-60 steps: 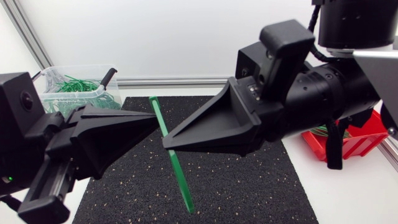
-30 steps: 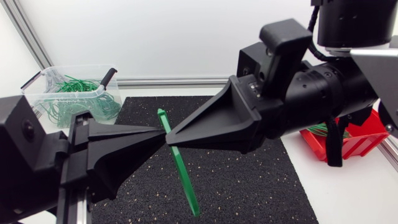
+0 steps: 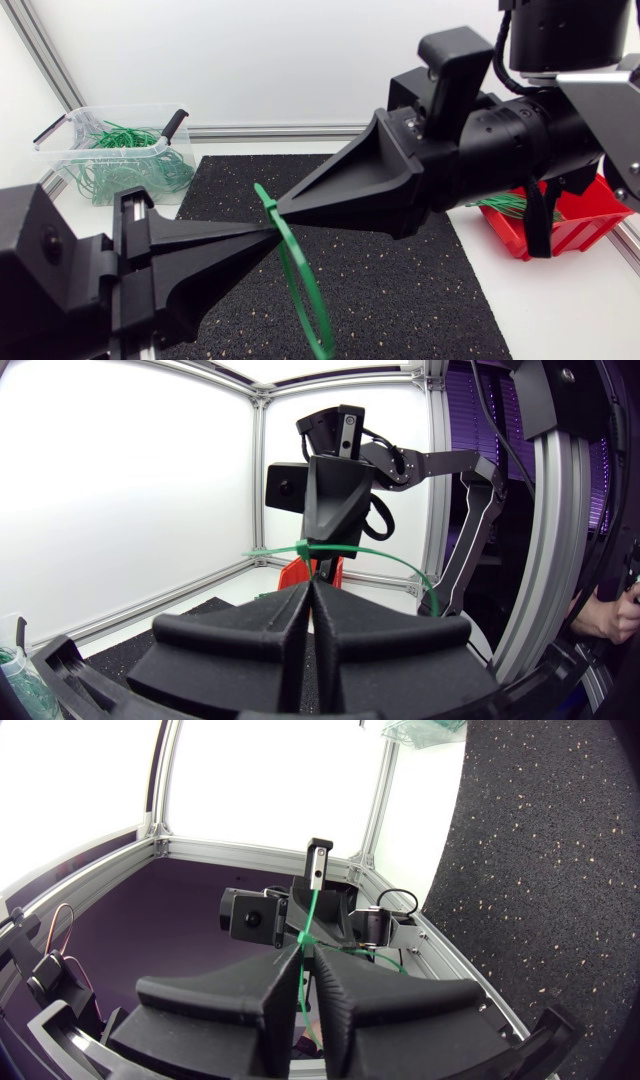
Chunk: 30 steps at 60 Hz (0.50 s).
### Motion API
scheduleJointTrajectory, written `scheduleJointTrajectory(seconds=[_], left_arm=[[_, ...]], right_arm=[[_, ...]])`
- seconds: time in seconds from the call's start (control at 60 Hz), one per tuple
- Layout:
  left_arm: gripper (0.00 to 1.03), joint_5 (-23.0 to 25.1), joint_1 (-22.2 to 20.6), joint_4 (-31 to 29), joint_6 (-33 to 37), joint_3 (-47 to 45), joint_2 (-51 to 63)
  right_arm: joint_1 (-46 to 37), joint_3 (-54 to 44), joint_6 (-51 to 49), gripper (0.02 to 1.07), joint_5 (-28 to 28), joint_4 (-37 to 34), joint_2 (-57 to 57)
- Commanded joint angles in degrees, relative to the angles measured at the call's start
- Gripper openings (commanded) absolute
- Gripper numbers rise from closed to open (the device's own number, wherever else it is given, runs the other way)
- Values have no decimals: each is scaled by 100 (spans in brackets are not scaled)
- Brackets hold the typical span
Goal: Take a green cable tie from the red box, thread the tail through the head to close it, then place it in the transparent bin on the left.
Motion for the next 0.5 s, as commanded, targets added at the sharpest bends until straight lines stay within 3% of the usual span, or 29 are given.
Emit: scheduleJointTrajectory(seconds=[0.0, 0.483], left_arm=[[3, 54, 45, 2, 201, 8, -3], [3, 28, 124, 19, 693, -62, 182]], right_arm=[[-107, 65, 54, 41, -65, -67, 4], [-476, 188, -52, 42, -364, 135, 215]])
